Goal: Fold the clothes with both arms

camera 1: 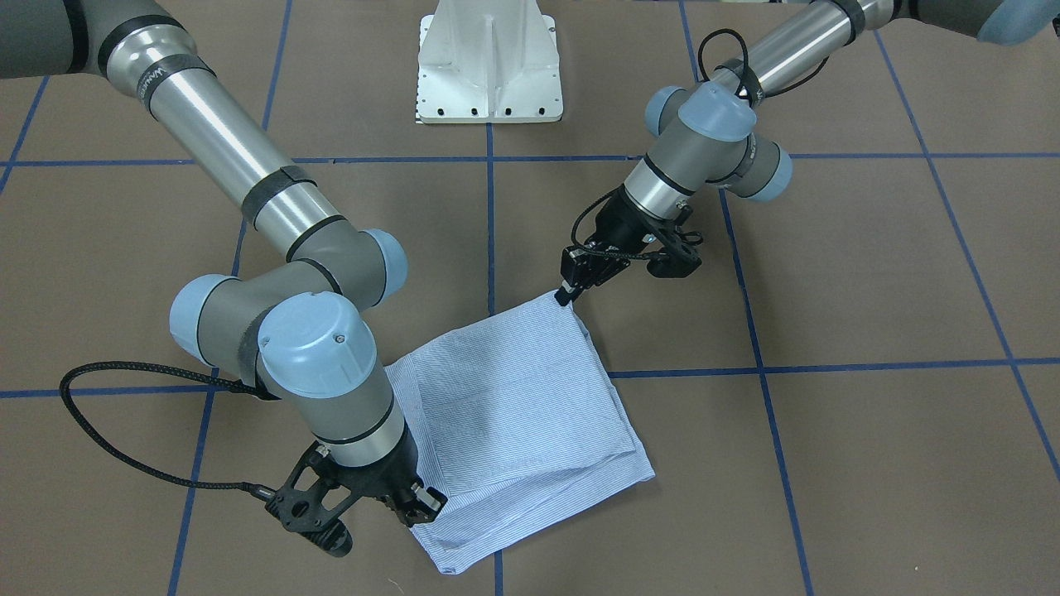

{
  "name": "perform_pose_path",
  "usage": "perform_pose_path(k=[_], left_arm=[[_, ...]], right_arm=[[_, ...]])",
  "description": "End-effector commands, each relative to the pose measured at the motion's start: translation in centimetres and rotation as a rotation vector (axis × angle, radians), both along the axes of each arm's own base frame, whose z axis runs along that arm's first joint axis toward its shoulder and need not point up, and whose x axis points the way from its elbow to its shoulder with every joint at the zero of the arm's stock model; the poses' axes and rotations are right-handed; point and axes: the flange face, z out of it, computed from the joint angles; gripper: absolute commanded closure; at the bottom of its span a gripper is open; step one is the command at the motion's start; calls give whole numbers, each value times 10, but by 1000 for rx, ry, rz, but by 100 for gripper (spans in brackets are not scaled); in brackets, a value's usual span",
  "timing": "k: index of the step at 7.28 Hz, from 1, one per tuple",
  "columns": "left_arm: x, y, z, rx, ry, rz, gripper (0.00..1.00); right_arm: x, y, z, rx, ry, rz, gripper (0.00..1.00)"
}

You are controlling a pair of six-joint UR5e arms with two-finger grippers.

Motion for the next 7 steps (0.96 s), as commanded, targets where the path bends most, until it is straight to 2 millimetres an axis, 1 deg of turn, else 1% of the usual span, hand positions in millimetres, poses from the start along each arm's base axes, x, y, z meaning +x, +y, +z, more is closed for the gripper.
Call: perform_pose_path(k=[1, 2, 3, 5, 7], left_arm=[[6, 29, -14, 19, 31, 42, 100], [8, 35, -17, 22, 37, 51, 100], [12, 40, -17, 22, 37, 58, 100], [11, 42, -21, 27, 43, 56, 100], [11, 43, -21, 27, 44, 58, 100]], right_arm=[[-4, 1, -4, 5, -5, -4, 100], [-6, 2, -13, 12, -12, -6, 100], [-14, 7, -21, 18, -18, -15, 100], [-45, 27, -30, 50, -1, -16, 100], [-49, 27, -32, 49, 3, -15, 100]])
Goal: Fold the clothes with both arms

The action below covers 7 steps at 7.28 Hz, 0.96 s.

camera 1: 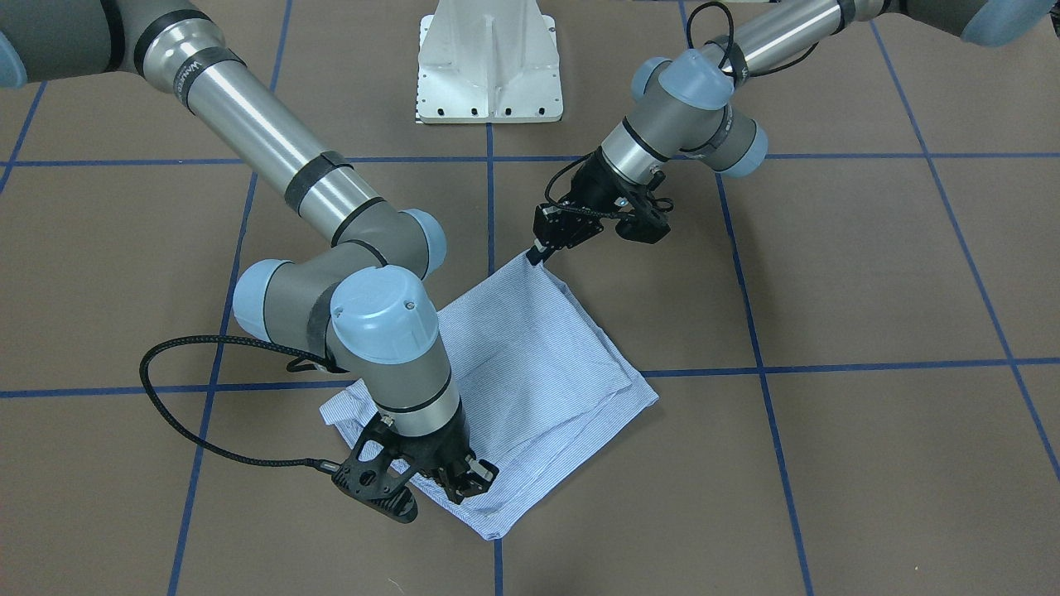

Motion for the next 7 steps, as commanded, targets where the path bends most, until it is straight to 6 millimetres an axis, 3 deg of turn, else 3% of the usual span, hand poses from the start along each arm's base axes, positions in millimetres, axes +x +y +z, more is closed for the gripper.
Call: perform_pose_path(k=[1, 2, 3, 4, 6, 7], left_arm=[[-2, 2, -3, 4, 7, 1, 59], [-7, 5, -9, 11, 20, 1, 8], [-18, 12, -11, 18, 33, 5, 1], [-36, 21, -10, 24, 45, 5, 1], [-58, 33, -5, 29, 52, 12, 1], [-63, 34, 3, 25, 42, 10, 1]], right_arm=[[-9, 0, -5, 0, 10, 5, 100], [-10, -2, -7, 17, -5, 10, 100], [-13, -6, -11, 15, -2, 11, 57], [-13, -7, -19, 19, -8, 14, 1], [-8, -11, -44, 30, -30, 21, 1], [4, -18, -55, 3, -40, 14, 1]])
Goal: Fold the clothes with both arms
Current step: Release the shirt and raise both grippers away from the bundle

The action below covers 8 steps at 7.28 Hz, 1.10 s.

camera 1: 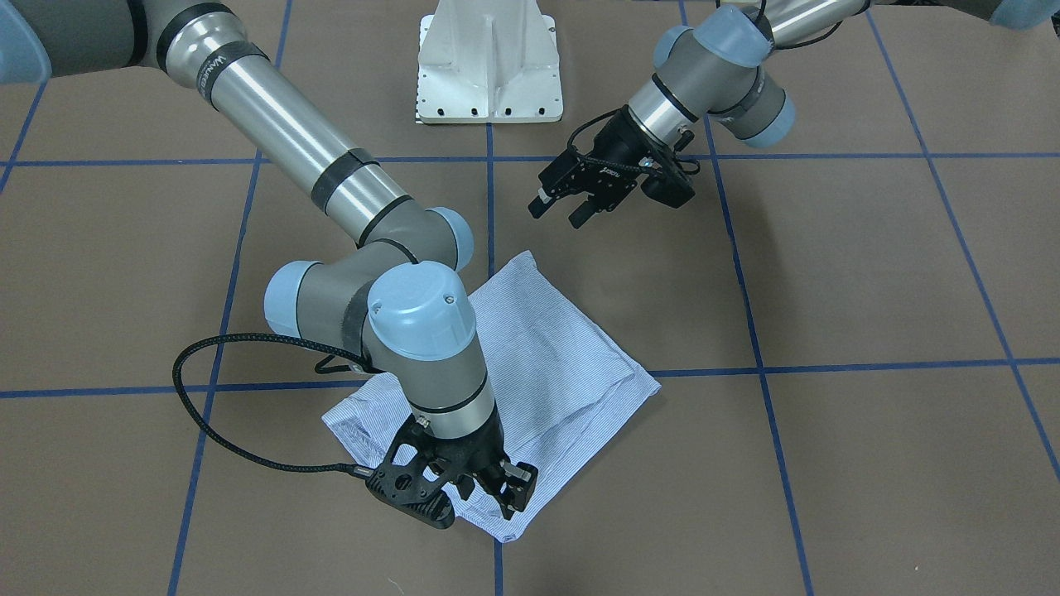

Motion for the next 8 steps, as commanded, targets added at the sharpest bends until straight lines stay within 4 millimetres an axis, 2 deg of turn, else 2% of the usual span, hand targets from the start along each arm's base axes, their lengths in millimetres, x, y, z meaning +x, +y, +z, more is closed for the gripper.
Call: perform_pose_path(k=[1, 2, 3, 4, 5, 6, 7, 8], left_arm=[[-18, 3, 15, 13, -41, -5, 1], [-26, 6, 16, 82, -114, 1, 1], [-42, 5, 13, 150, -213, 4, 1], [-62, 6, 20, 234, -295, 10, 1], [-84, 0, 39, 296, -358, 13, 1], [-115, -16, 61, 381, -421, 51, 1], [-153, -35, 82, 452, -493, 83, 1], [-188, -47, 105, 526, -562, 106, 1]], right_arm=[[35, -5, -34, -88, 14, -30, 1], [51, 10, -37, -119, 38, -36, 1], [77, 28, -13, -143, 23, -60, 1], [111, 40, 20, -163, 7, -93, 1], [139, 59, 54, -138, 24, -116, 1], [173, 85, 94, -77, 72, -170, 1], [212, 111, 132, -18, 132, -225, 1], [245, 138, 156, 18, 182, -274, 1]])
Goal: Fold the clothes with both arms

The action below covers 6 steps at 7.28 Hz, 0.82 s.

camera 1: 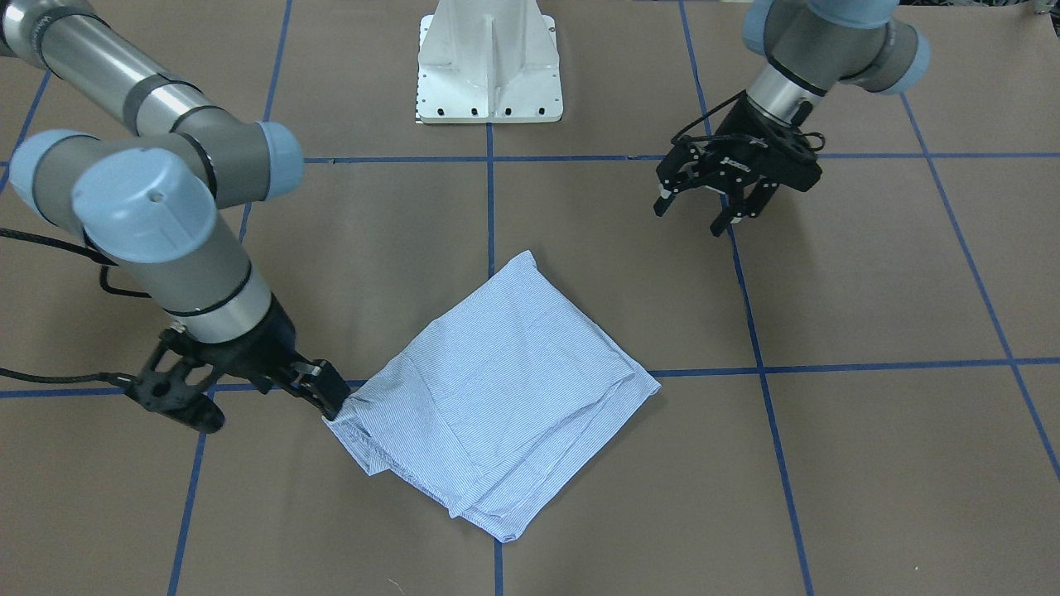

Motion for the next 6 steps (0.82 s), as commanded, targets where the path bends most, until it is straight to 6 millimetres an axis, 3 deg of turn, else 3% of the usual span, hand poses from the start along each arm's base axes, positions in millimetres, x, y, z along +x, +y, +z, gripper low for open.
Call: perform_pose_path(k=[1, 2, 3, 5, 6], left_arm=[[-80, -27, 49, 151, -144, 69, 1], [-115, -33, 69, 194, -210, 111, 1], [-147, -36, 92, 237, -287, 148, 1], [-196, -36, 142, 259, -344, 200, 1], [-218, -29, 162, 279, -354, 232, 1]], right_arm=[[80, 61, 56, 71, 113, -119, 0], [112, 78, 85, 110, 180, -217, 0], [157, 87, 121, 112, 193, -289, 0], [247, 105, 189, 131, 156, -385, 0], [278, 117, 213, 126, 168, -386, 0]])
